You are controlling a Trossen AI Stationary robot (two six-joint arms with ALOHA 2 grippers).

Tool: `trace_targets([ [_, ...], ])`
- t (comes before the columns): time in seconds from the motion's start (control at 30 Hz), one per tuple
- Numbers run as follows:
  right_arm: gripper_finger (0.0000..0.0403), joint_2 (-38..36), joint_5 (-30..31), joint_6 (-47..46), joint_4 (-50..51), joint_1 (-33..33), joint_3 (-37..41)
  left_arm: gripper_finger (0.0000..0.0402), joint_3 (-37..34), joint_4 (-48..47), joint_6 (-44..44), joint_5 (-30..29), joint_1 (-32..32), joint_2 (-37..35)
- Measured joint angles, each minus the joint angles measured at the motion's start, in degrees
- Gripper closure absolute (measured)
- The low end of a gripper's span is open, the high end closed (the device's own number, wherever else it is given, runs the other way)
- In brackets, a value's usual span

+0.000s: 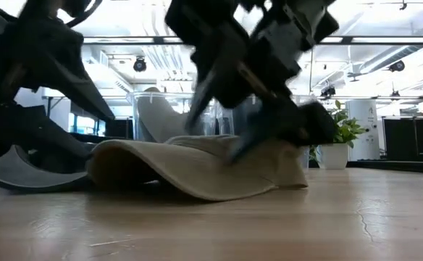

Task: Pick & Place hat
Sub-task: Put the brown cap into the left transparent bin

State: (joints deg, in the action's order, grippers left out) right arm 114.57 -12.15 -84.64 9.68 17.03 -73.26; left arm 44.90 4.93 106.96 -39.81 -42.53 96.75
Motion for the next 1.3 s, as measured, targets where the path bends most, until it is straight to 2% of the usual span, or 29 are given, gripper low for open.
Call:
trace_targets([
  [0.17,0.0202,4.9,-6.7,-1.0,-10.2,2.2,-1.1,0.0221,0.0,-0.2,3.0,-3.7,0.4,0.2],
  [0.3,0.0202,4.5,-6.1,1.3,-18.8,3.5,-2.1,0.0221,0.0,-0.4,3.7,-7.9,-0.3,-0.8],
  [0.43,0.0202,0.3,4.2,5.4,-13.9,3.7,-2.1,0.0221,0.0,-0.6,5.3,-11.7,-1.5,-1.7],
  [0.57,0.0202,-4.2,18.1,7.5,-1.3,3.5,-2.1,0.0221,0.2,-0.9,5.6,-11.9,-2.7,-2.2],
  [0.63,0.0202,-5.3,21.2,7.4,4.1,3.0,-2.1,0.0221,0.2,-1.2,6.1,-11.9,-3.0,-2.2],
  [0.8,0.0202,-3.5,17.3,7.3,8.8,1.0,-2.0,0.0221,0.2,-2.0,6.5,-13.3,-2.6,-2.2],
  [0.97,0.0202,2.3,9.4,7.8,-1.6,0.4,-2.0,0.0221,0.1,-3.3,4.3,-13.7,-1.1,-2.2],
  [1.03,0.0202,3.6,9.0,7.0,-6.1,0.5,-2.5,0.0221,0.1,-3.0,3.0,-13.8,-0.5,-2.2],
  [1.17,0.0202,4.0,8.9,7.3,-6.0,0.5,-3.6,0.0224,0.4,-3.0,1.9,-13.8,0.0,-2.2],
  [1.3,0.0202,2.4,9.3,9.6,-2.6,0.5,-4.0,0.0262,0.8,-3.4,1.3,-13.0,0.0,-2.2],
])
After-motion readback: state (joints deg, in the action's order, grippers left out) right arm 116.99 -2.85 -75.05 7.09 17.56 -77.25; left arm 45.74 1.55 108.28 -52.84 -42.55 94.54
